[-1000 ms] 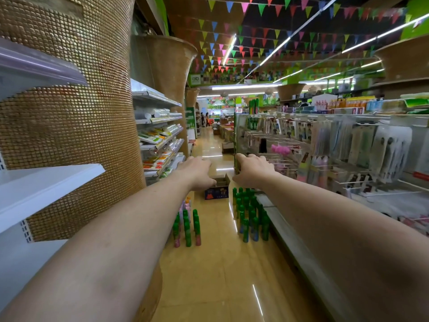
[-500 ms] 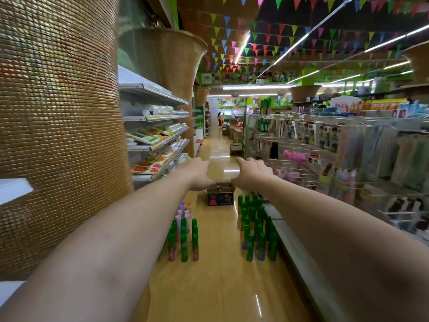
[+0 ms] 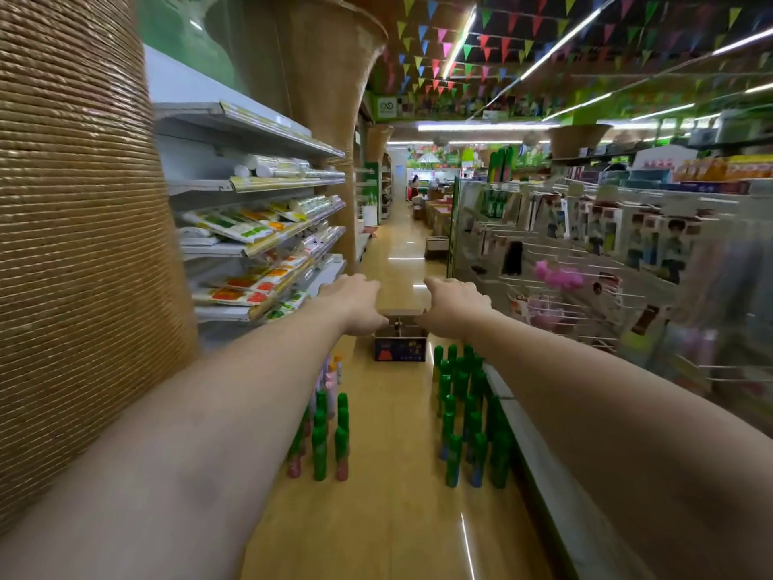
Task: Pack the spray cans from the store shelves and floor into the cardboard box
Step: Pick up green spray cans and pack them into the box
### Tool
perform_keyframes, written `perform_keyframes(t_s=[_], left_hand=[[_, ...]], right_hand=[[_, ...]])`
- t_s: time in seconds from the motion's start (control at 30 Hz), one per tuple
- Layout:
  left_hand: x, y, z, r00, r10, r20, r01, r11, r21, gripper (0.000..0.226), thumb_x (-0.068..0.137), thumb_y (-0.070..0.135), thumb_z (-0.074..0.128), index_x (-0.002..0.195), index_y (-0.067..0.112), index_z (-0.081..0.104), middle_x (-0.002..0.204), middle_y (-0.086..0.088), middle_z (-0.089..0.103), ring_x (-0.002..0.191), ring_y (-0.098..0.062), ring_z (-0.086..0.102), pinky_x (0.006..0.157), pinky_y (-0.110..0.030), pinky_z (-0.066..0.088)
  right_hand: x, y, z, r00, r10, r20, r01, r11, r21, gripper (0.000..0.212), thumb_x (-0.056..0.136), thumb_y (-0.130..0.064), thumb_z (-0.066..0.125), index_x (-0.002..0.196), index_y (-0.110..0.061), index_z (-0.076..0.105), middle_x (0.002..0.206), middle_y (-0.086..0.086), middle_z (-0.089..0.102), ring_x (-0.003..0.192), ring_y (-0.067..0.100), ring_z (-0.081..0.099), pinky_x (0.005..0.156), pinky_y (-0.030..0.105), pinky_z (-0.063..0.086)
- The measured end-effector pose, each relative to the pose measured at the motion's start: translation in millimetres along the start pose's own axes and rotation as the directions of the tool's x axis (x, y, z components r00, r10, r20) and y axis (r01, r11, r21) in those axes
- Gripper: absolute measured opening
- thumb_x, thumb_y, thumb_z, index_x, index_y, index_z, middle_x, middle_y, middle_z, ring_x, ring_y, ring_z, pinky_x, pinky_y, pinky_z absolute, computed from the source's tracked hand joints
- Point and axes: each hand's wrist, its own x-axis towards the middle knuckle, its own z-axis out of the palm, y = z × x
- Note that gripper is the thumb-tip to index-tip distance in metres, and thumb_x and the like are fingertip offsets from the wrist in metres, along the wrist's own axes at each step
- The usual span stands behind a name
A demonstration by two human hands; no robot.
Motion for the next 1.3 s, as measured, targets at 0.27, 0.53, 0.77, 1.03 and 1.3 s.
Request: perform_keyframes(t_s=[0.27, 0.53, 0.77, 1.03, 1.3], left_hand=[[177.9, -34.9, 45.0, 0.998, 0.054, -0.020, -0.054, 0.999, 0.004, 0.072, 0.088, 0.056, 0.064, 0.148, 0.021, 0.045, 0.149, -0.008, 0.046, 0.136, -0.032, 0.045, 0.107, -0.051, 0.046], [368.7, -82.1, 64.3, 0.994, 0.103, -0.025, -0.104, 0.992, -0.074, 0.066, 0.091, 0.050, 0.066, 0.147, 0.020, 0.047, 0.148, -0.008, 0.049, 0.134, -0.031, 0.048, 0.107, -0.049, 0.046], [497.0, -117.6, 106.1, 0.994, 0.107, 0.000, -0.106, 0.989, -0.108, 0.069, 0.091, 0.050, 0.067, 0.150, 0.021, 0.043, 0.147, -0.007, 0.049, 0.132, -0.029, 0.049, 0.102, -0.043, 0.049], [665.9, -141.1, 163.2, 0.997, 0.080, -0.004, -0.080, 0.994, -0.078, 0.070, 0.090, 0.052, 0.067, 0.149, 0.020, 0.044, 0.149, -0.008, 0.048, 0.135, -0.030, 0.047, 0.106, -0.048, 0.047], [869.1, -151.3, 179.2, 0.999, 0.006, -0.037, -0.009, 0.997, -0.071, 0.071, 0.088, 0.055, 0.067, 0.147, 0.020, 0.046, 0.140, -0.007, 0.053, 0.127, -0.030, 0.052, 0.100, -0.048, 0.051]], right_hand=[[169.2, 27.3, 46.5, 0.997, 0.067, -0.033, -0.068, 0.997, -0.031, 0.061, 0.087, -0.046, 0.068, 0.141, -0.028, 0.046, 0.127, 0.009, 0.057, 0.117, 0.033, 0.052, 0.096, 0.054, 0.049], [355.3, 31.6, 73.5, 0.992, 0.112, -0.050, -0.114, 0.993, -0.036, 0.058, 0.089, -0.044, 0.066, 0.141, -0.028, 0.046, 0.128, 0.010, 0.057, 0.117, 0.034, 0.053, 0.096, 0.055, 0.049], [488.9, 44.4, 109.6, 0.991, 0.136, -0.015, -0.137, 0.990, -0.047, 0.057, 0.089, -0.042, 0.066, 0.140, -0.027, 0.046, 0.128, 0.009, 0.056, 0.120, 0.034, 0.050, 0.098, 0.054, 0.047], [656.6, 84.7, 159.3, 0.994, 0.102, -0.037, -0.104, 0.993, -0.052, 0.063, 0.091, -0.041, 0.065, 0.148, -0.026, 0.041, 0.135, 0.010, 0.054, 0.126, 0.034, 0.047, 0.101, 0.053, 0.045], [863.0, 134.6, 167.5, 0.996, 0.047, -0.080, -0.051, 0.998, -0.046, 0.064, 0.091, -0.043, 0.065, 0.147, -0.027, 0.041, 0.137, 0.009, 0.054, 0.127, 0.034, 0.048, 0.099, 0.050, 0.047]])
